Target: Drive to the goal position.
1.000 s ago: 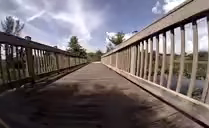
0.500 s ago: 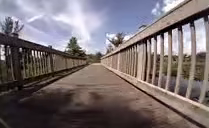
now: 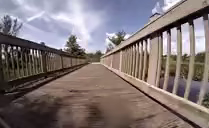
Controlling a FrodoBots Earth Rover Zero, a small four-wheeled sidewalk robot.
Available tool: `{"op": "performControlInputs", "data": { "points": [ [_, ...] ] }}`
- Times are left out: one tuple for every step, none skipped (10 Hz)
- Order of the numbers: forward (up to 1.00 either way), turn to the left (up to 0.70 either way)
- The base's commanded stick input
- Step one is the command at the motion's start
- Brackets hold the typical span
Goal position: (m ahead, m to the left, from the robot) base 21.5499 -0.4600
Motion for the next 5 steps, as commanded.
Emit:
{"op": "performControlInputs", "data": {
  "points": [
    [0.85, 0.0],
    [0.85, 0.0],
    [0.85, 0.0],
    [0.85, 0.0],
    [0.85, 0.0]
  ]
}}
